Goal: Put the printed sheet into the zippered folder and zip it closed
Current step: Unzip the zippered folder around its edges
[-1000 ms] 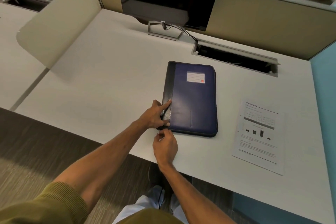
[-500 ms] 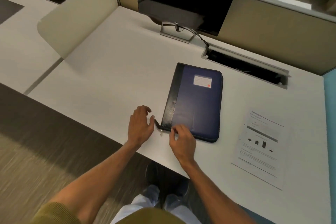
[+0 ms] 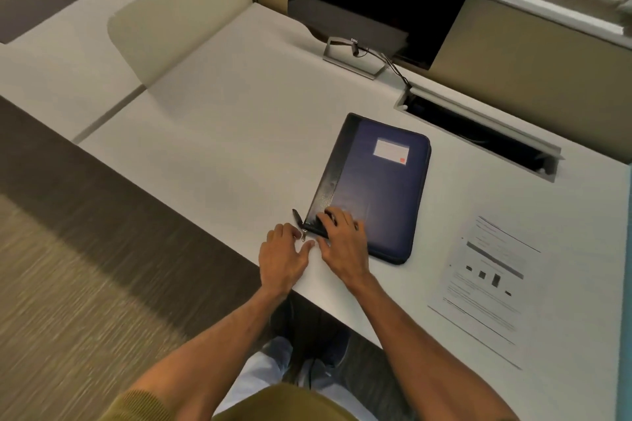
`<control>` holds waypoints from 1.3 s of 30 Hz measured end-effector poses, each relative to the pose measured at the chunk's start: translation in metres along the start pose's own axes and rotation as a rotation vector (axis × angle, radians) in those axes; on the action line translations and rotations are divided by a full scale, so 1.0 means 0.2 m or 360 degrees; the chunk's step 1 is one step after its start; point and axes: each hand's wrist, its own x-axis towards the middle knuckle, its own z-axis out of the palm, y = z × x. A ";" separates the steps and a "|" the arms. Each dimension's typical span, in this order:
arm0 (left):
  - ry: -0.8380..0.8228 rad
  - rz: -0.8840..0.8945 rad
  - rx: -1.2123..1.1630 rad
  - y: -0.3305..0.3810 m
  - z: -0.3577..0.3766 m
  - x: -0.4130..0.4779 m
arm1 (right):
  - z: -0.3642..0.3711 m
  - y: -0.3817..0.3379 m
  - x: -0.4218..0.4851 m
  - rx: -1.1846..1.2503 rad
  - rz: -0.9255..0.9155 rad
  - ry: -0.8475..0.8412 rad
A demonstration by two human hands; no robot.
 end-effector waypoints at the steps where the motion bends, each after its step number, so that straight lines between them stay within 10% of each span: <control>1: 0.0016 -0.0007 -0.0001 0.01 0.00 0.00 | 0.00 0.00 0.00 -0.0015 -0.0007 0.0002; 29: -0.0318 0.0991 0.0889 -0.08 -0.16 0.17 | -0.04 0.03 -0.06 -0.0375 -0.0229 -0.0142; 39: -0.0251 0.0799 0.0851 -0.12 -0.15 0.19 | -0.03 0.07 -0.02 -0.0314 -0.0188 -0.0102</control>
